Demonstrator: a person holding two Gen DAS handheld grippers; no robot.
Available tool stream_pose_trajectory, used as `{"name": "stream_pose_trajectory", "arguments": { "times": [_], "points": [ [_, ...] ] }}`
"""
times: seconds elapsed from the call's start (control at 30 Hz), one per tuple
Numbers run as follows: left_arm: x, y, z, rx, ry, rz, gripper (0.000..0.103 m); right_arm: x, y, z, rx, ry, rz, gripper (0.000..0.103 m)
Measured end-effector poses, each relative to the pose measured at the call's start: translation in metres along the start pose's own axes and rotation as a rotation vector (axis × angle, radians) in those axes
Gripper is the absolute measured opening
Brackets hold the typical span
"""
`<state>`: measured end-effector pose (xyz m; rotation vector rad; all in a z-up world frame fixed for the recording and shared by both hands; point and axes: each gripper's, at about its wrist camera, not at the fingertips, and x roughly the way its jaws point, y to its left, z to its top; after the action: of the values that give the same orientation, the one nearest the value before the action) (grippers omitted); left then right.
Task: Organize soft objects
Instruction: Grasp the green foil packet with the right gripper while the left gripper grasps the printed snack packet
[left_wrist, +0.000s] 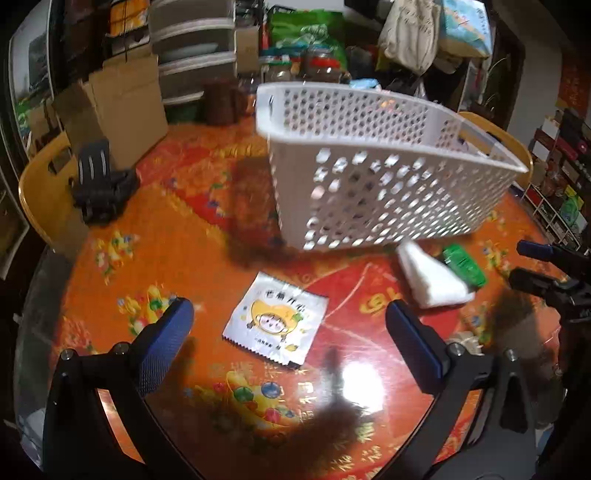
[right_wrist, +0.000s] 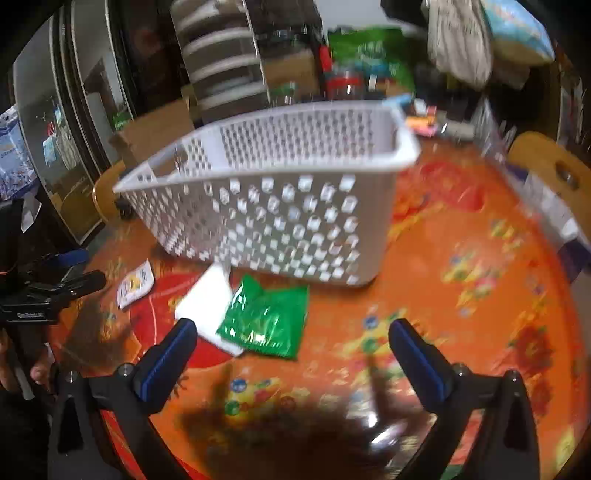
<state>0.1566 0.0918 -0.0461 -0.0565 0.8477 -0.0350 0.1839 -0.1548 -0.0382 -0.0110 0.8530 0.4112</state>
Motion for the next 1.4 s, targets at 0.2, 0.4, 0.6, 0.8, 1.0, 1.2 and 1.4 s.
{"name": "stream_pose_trajectory", "arguments": {
  "times": [0.2, 0.4, 0.6, 0.8, 1.0, 1.2, 1.4],
  "points": [
    [0.035, 0.012, -0.012, -0.030, 0.066, 0.002, 0.103, 0.028, 0.015, -0.006, -0.030, 0.053, 0.013, 0.094],
    [0.052, 0.019, -0.015, -0.044, 0.099, -0.014, 0.103, 0.047, 0.016, 0.000, -0.010, 0.086, 0.023, 0.089],
    [0.062, 0.017, -0.011, -0.024, 0.112, -0.010, 0.103, 0.058, 0.024, 0.007, -0.028, 0.103, 0.001, 0.081],
    [0.066, 0.010, -0.009, 0.009, 0.125, 0.013, 0.103, 0.063, 0.032, 0.006, -0.081, 0.091, -0.043, 0.072],
    [0.067, 0.010, -0.008, 0.015, 0.125, 0.011, 0.102, 0.063, 0.029, 0.005, -0.067, 0.080, -0.027, 0.063],
    [0.057, 0.007, -0.011, 0.026, 0.080, 0.007, 0.070, 0.058, 0.024, 0.003, -0.059, 0.076, -0.027, 0.059],
    [0.052, 0.002, -0.012, 0.050, 0.067, -0.009, 0.051, 0.052, 0.015, 0.000, -0.038, 0.070, -0.012, 0.056]
  ]
}}
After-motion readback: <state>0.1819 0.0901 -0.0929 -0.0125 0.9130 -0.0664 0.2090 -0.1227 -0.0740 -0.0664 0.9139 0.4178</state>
